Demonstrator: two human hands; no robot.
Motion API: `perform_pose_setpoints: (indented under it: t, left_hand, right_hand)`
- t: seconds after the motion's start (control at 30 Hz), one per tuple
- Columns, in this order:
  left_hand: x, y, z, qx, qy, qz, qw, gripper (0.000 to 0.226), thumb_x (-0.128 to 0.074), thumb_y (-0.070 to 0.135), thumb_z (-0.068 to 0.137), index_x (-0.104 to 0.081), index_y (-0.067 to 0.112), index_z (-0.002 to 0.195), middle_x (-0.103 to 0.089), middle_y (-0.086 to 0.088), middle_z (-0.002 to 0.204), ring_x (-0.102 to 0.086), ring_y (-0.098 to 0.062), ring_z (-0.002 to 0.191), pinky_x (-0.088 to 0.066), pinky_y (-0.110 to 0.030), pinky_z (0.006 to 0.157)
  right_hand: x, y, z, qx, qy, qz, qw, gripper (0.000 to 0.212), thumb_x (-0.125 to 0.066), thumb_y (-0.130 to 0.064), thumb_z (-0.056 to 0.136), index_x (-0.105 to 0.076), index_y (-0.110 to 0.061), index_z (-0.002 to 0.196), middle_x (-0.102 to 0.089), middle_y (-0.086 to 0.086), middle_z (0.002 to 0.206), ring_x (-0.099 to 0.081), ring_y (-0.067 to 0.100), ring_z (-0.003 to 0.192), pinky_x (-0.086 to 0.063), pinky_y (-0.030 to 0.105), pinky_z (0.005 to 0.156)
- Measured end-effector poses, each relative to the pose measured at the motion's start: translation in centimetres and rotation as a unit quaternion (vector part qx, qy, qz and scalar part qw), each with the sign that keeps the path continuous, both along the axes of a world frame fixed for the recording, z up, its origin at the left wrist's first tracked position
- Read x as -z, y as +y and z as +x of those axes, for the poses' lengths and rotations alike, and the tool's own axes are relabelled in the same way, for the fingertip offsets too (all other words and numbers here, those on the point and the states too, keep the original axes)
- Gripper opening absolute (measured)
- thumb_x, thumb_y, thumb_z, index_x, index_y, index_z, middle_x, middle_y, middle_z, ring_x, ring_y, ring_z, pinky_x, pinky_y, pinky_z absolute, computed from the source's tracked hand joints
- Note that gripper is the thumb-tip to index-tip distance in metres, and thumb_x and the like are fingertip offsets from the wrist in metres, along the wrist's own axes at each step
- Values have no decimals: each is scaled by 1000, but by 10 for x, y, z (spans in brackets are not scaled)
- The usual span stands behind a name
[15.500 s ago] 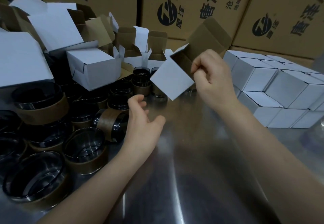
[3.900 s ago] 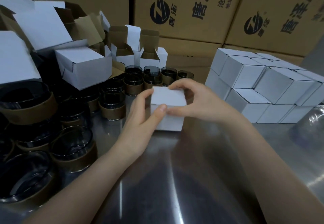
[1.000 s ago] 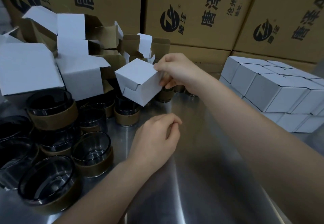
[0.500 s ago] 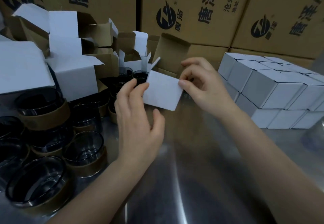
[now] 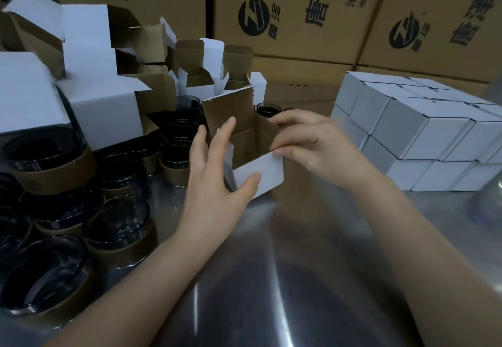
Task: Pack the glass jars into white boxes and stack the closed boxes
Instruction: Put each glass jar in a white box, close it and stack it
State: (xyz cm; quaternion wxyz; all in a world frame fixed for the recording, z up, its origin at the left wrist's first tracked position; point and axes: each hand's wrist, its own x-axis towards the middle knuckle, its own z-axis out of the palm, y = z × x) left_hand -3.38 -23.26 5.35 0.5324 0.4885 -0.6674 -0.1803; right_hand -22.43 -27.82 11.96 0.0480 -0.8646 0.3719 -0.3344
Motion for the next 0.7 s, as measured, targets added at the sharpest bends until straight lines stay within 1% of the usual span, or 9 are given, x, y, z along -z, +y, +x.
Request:
perform_pose_setpoints:
  t: [0.1,0.17,0.23,0.27,0.33,0.4,0.53,0.6,0.7]
  left_hand:
    - [0,-2,1,3,-4,15,1000,76,-74,23,82,-33,44,143,-21,3,157,-23,28,121,-16,13,86]
    - [-1,-2,1,2,-1,10,1000,74,-75,20,81,-35,46,138,-26,3,154,-27,20,122,-22,5,96]
    - [-2,-2,1,-3,5,13,1000,73,-76,20,80,-32,51,128,-28,2,152,-30,0,133,-33,-20,110]
    - [-3,-1,1,-6,5,19,1000,72,-77,20,79,-31,51,125,-30,2,150,-32,-7,135,-37,-33,111]
    - [-4,-1,0,-10,9,24,1000,72,-79,19,78,-32,50,123,-33,2,147,-36,-15,136,-41,-44,109]
    - [-4,-1,1,-13,16,24,1000,72,-80,18,76,-33,50,120,-35,4,145,-38,-15,135,-43,-45,107]
    - [-3,-2,2,-12,15,23,1000,72,-81,17,74,-34,49,117,-40,8,143,-39,-13,136,-39,-38,110]
    - [-2,-3,2,-17,12,21,1000,71,-82,17,73,-34,47,117,-41,10,142,-37,-13,137,-36,-35,112]
    - [-2,-2,1,-9,29,26,999,70,-83,16,72,-36,43,117,-45,8,139,-42,-14,134,-40,-41,110]
  right_hand:
    - [-1,4,3,7,0,30,1000,7,-71,-9,87,-77,-12,86,-61,-5,110,-58,9,110,-47,13,90]
    - [-1,6,6,5,-23,46,999,8,-69,-12,89,-77,-13,91,-61,-4,110,-59,6,106,-49,14,89]
    - [-1,7,8,5,-27,39,999,14,-65,-16,92,-75,-15,101,-60,-8,107,-60,7,101,-51,14,85]
    - [-1,7,9,11,-22,31,999,17,-63,-18,94,-74,-17,106,-60,-10,105,-60,6,98,-50,13,83]
    - [2,6,10,29,-25,11,999,21,-61,-18,95,-72,-19,113,-61,-12,102,-61,4,92,-49,10,79]
    - [7,4,11,44,-50,-4,998,21,-62,-15,94,-70,-16,114,-64,-10,101,-61,5,91,-50,12,79]
    - [14,1,13,69,-112,17,991,15,-63,-9,92,-68,-13,106,-67,1,95,-64,11,87,-56,28,79]
    - [14,-1,13,82,-138,34,987,13,-62,-6,91,-65,-15,100,-67,1,92,-64,11,86,-56,30,78]
    - [13,-1,14,99,-172,69,978,19,-60,-6,91,-61,-24,89,-67,-7,82,-67,9,78,-58,27,74]
